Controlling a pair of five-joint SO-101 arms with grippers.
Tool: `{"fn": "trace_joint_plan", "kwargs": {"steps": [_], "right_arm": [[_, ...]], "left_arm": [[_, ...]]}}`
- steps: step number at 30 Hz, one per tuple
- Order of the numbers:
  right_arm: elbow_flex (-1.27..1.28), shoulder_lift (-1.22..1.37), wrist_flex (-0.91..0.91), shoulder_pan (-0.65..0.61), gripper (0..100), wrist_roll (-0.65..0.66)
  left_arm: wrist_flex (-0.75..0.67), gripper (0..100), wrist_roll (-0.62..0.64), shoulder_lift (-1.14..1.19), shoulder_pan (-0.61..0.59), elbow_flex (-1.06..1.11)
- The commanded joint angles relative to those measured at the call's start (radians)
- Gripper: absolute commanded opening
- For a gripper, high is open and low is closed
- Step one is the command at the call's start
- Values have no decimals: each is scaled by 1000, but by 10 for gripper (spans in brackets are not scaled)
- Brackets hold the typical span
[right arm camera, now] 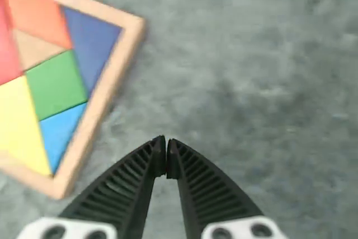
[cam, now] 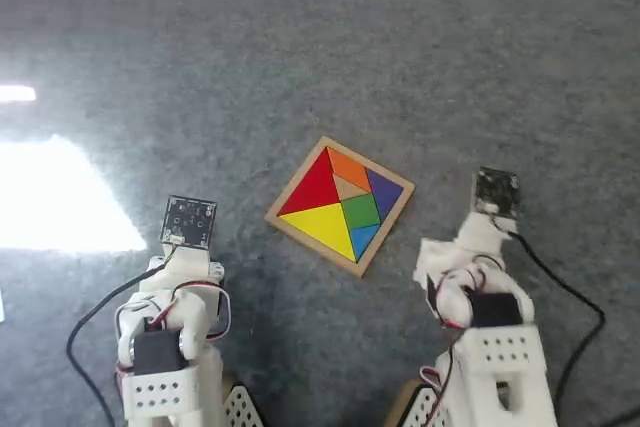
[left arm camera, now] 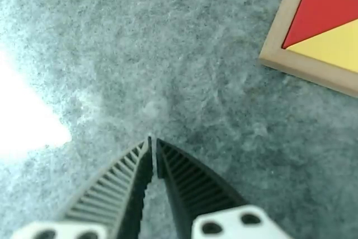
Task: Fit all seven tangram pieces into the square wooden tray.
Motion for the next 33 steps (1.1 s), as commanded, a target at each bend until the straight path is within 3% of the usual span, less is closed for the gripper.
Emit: {"fn": "trace_joint_plan", "kwargs": {"steps": [1,13,33], "right_arm": [[32,-151,42,93,7,48],[196,-559,239,137,7,69],[196,-533,249,168,9,69]], "left_arm": [[5,13,-5,-20,5,-15],[5,13,-5,-20,5,-15],[5,13,-5,-20,5,-15]]}}
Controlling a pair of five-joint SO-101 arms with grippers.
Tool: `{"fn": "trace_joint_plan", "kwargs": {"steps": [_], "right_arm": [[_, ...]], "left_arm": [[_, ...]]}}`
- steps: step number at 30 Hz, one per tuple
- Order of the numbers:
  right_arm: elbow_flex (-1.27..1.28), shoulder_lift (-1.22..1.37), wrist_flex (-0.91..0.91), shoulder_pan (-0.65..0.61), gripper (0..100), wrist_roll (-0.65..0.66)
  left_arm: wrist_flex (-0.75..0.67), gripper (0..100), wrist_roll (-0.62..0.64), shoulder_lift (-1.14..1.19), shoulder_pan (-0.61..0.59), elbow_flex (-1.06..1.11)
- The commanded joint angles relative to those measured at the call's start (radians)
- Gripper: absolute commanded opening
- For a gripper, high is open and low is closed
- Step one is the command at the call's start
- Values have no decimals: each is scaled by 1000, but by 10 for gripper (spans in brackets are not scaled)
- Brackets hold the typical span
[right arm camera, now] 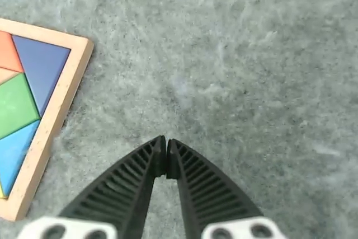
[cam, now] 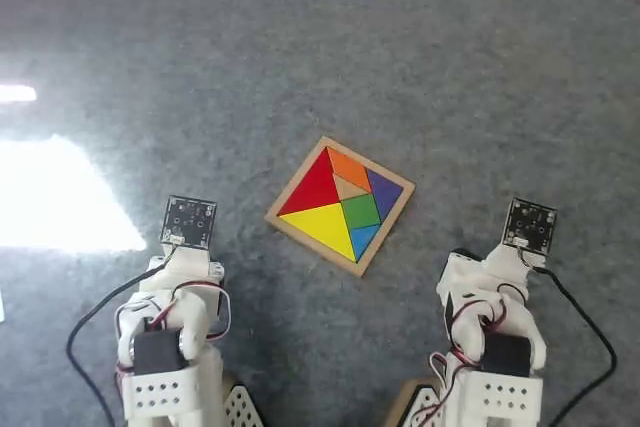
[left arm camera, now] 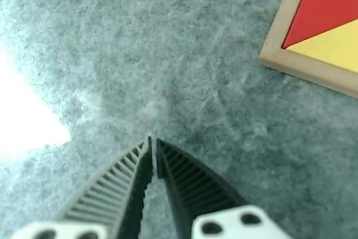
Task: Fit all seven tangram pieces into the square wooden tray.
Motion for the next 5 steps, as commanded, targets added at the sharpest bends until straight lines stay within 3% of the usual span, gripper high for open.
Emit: {"fn": "trace_joint_plan", "kwargs": {"steps": [1,5], "right_arm": [[17,-8,12,12,9,12],[17,-8,12,12,9,12]], "left_arm": [[5,13,-5,-20,5,-15],[5,13,-5,-20,5,-15]]}}
